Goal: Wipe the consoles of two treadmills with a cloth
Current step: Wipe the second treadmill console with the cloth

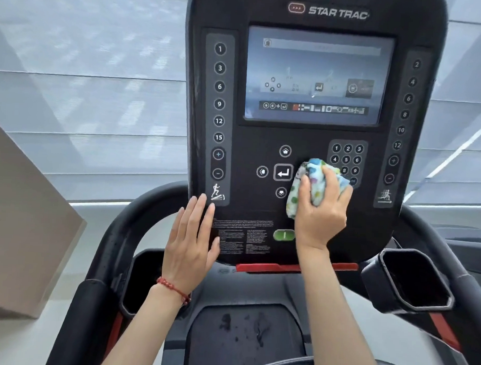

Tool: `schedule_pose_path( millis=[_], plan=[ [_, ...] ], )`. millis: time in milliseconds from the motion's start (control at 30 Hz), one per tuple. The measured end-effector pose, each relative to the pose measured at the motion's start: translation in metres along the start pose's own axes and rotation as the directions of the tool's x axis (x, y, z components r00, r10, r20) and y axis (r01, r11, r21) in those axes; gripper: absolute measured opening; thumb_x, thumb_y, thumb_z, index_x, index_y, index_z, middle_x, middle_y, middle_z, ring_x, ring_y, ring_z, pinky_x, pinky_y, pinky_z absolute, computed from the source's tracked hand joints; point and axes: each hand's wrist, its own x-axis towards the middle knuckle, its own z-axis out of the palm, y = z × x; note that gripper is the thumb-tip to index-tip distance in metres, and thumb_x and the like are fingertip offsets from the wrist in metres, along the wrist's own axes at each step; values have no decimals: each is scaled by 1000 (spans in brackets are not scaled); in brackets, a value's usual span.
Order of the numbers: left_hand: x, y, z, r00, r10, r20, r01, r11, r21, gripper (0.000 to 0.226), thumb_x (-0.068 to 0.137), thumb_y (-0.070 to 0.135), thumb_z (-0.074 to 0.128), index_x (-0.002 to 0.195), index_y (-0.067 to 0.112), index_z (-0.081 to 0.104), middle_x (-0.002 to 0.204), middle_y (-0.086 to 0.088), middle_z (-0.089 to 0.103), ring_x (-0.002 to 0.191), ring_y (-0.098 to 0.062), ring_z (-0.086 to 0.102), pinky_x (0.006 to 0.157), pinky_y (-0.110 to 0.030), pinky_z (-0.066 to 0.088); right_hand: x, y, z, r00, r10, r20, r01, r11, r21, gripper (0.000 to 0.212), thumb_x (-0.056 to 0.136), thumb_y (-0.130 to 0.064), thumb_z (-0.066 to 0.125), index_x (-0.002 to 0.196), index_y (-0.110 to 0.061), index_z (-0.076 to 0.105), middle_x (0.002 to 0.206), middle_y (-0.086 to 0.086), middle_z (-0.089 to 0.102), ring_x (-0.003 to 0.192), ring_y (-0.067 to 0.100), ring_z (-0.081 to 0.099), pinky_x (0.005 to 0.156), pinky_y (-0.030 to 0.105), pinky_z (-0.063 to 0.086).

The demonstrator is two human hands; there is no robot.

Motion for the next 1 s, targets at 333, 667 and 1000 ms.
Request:
schedule_pose_path(
  millis=[333,667,1000],
  plan=[
    [-12,-7,-4,1000,-16,21,17,999,-34,54,88,21,49,134,-4,38,143,-19,35,135,-31,30,111,-46,27,-85,-75,15,908,-366,206,334,926,174,31,84,-40,64,106,-19,58,87,9,64,65,15,61,46,23,49],
    [-3,7,-4,1000,-18,-2,18,998,-52,52,89,21,45,134,-3,38,141,-21,38,135,-33,31,110,-47,27,-53,-30,0,865,-467,183,457,884,97,33,90,-43,56,104,-16,64,80,10,63,60,15,58,46,23,47],
    [27,42,7,1000,15,-27,-17,997,-71,53,88,18,51,136,-2,40,143,-21,37,136,-33,29,112,-47,26,13,97,-47,996,-31,79,42,988,-149,39,93,-46,44,113,-15,57,97,21,60,81,32,62,56,34,52]
  ],
)
